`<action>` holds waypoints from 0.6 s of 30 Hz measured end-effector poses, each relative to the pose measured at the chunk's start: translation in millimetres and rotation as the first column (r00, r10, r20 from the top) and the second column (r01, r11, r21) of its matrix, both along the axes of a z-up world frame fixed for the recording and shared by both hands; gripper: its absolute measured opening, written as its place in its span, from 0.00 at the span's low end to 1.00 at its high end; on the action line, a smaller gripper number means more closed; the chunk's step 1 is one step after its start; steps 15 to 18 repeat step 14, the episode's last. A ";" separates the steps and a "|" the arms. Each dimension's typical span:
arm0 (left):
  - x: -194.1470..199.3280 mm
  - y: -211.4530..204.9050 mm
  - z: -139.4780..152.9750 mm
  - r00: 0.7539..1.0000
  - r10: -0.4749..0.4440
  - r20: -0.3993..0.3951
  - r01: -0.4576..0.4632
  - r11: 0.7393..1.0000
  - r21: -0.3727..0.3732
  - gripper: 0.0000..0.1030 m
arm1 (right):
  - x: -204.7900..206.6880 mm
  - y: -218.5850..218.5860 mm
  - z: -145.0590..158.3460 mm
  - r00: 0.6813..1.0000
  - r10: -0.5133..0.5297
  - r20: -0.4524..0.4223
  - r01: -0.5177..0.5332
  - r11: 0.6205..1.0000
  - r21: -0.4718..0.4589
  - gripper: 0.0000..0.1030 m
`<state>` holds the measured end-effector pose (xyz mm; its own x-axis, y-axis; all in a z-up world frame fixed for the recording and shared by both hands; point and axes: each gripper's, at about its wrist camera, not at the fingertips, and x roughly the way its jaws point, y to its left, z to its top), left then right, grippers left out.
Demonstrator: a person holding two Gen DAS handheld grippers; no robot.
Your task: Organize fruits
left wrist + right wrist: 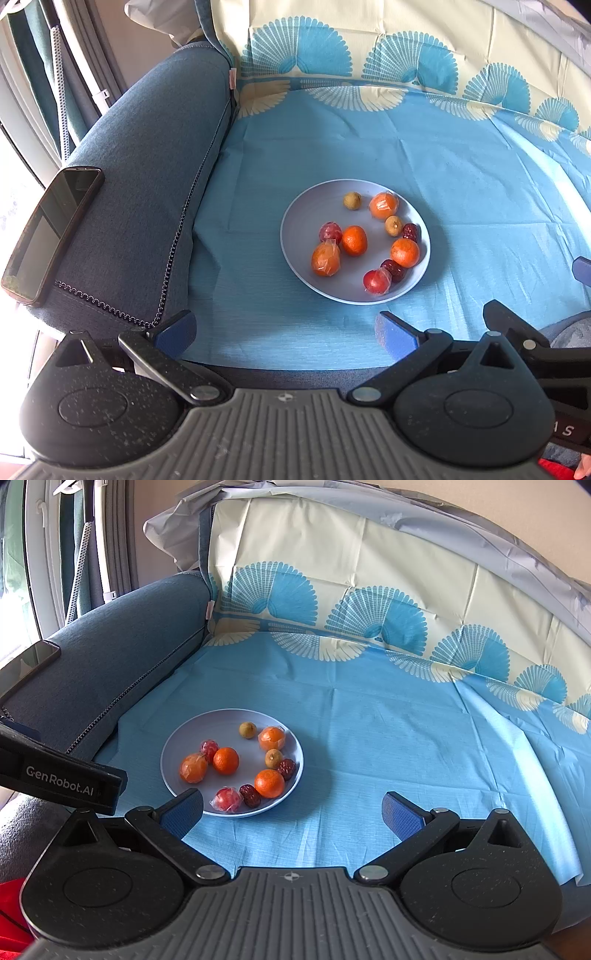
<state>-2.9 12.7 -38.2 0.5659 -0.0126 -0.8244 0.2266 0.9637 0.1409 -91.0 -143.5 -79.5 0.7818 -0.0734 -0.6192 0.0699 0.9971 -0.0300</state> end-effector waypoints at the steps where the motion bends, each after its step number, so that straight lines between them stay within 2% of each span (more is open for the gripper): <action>1: 0.0 0.0 -0.1 1.000 0.000 0.000 0.000 1.000 0.000 1.00 | -0.1 -0.6 0.2 1.000 0.000 0.000 0.000 1.000 0.000 0.99; 18: -1.3 1.2 -0.6 1.000 0.009 0.001 -0.009 1.000 0.000 1.00 | -0.6 -1.4 1.3 1.000 0.005 0.004 -0.005 1.000 0.000 0.99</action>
